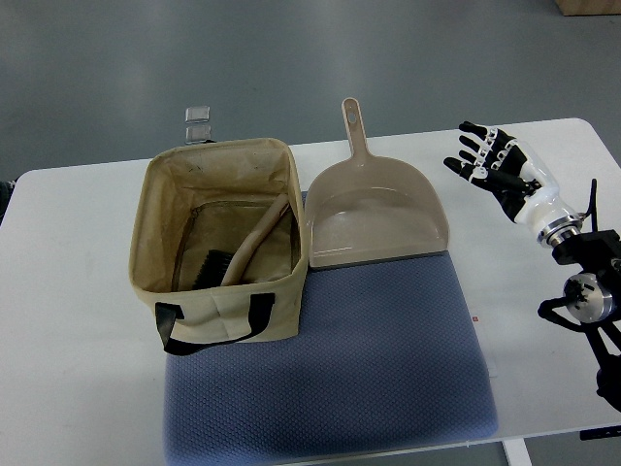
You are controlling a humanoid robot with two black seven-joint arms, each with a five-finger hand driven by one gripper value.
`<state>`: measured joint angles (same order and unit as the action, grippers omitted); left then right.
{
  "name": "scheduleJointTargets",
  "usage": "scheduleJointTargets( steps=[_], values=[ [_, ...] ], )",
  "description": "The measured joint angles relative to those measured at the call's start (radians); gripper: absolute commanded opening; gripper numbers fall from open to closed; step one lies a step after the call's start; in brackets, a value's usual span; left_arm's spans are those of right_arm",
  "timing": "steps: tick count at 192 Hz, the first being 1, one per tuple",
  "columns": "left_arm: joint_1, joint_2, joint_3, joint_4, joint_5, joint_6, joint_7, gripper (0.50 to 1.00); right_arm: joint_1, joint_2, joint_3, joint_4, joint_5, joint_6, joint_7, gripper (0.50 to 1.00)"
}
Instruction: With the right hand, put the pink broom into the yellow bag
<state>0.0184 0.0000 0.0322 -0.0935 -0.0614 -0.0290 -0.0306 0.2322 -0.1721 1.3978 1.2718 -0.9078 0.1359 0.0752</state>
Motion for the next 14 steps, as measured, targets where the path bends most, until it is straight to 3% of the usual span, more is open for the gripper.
scheduleJointTargets(
  steps=[14],
  values=[
    [0.0,0.0,0.0,0.0,0.0,0.0,0.0,1.0,-0.004,0.006,-0.001,0.0,0.0,0.0,0.001,0.928]
  ],
)
